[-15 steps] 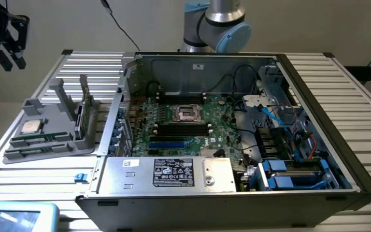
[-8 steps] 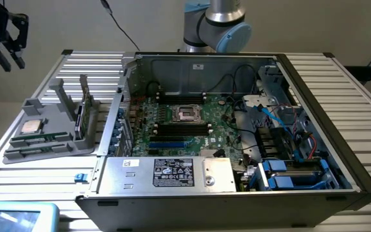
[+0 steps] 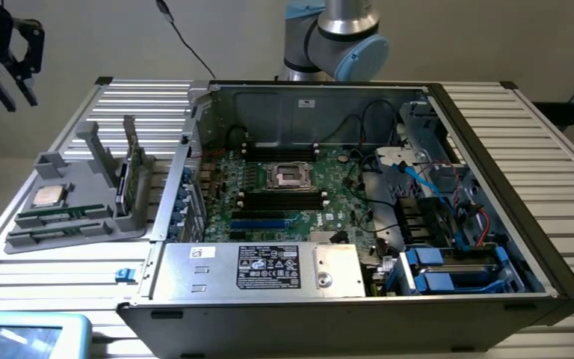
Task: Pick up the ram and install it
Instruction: 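Pick up the ram and move it above insertion slot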
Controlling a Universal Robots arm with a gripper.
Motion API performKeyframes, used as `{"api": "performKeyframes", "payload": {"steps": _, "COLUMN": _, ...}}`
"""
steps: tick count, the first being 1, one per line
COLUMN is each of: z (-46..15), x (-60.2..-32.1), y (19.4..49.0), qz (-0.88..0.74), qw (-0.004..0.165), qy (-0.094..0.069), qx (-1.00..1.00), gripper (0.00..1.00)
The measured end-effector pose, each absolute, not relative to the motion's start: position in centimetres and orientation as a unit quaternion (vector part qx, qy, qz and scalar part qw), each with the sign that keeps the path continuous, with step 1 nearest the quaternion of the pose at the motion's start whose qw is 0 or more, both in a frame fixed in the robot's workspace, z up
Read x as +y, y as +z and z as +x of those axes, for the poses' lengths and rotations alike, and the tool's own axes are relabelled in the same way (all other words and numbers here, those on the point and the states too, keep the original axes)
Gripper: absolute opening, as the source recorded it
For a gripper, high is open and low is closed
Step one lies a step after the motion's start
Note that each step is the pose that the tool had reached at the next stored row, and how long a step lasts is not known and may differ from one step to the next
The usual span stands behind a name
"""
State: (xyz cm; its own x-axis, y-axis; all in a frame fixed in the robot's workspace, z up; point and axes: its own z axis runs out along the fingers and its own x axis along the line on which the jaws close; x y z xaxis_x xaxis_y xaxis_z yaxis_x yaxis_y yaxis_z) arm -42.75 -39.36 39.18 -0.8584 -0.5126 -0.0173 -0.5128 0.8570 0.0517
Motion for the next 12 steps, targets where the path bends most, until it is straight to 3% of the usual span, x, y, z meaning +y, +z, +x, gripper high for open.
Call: {"api": "performKeyframes", "payload": {"steps": 12, "z": -42.78, "x": -39.36, "y": 38.94, "qz": -0.37, "qw": -0.002, "qy": 0.027, "qx": 0.929, "gripper": 0.3}}
